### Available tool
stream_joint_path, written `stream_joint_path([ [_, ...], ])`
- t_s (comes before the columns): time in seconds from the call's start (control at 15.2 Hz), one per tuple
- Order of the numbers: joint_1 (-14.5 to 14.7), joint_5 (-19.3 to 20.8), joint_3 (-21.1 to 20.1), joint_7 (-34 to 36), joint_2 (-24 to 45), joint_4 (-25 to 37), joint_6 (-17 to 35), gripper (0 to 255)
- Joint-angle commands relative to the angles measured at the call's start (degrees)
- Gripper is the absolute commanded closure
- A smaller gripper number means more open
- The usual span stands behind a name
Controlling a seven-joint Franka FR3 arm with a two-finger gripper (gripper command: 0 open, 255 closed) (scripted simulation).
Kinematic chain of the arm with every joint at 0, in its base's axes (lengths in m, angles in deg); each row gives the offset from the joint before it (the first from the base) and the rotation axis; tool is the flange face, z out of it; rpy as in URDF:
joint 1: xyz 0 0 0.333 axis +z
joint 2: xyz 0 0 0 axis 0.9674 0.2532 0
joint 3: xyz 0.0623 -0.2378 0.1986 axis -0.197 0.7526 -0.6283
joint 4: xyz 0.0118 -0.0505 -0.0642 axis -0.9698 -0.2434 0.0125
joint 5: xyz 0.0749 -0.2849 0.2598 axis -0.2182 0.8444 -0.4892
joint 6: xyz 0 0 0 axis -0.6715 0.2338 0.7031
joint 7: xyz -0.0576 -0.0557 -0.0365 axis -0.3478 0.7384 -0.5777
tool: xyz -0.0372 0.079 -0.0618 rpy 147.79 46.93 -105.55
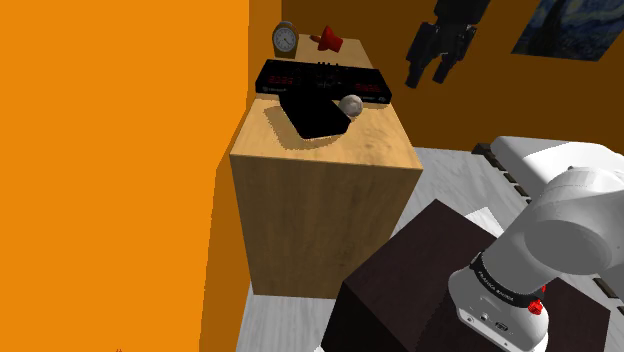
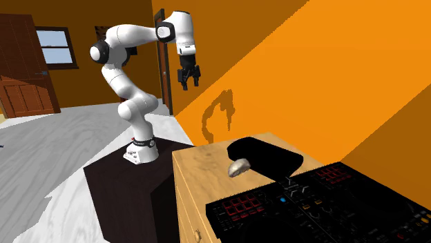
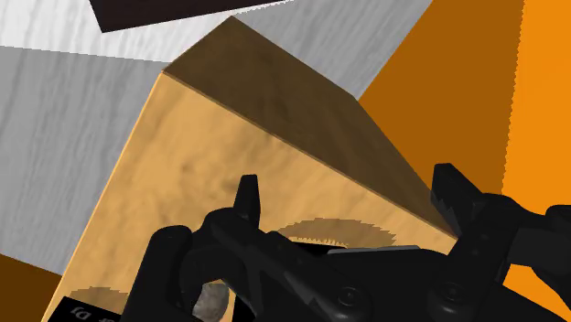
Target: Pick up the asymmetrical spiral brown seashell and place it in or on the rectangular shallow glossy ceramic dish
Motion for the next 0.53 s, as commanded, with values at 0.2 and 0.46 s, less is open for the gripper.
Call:
stream_joint_path([
  [0.2,0.8,2.7,4.7,-9.7,0.3,-2.7,3.1,0],
  [0.46,1.9,5.9,11.1,-22.5,2.8,-4.4,7.7,0],
])
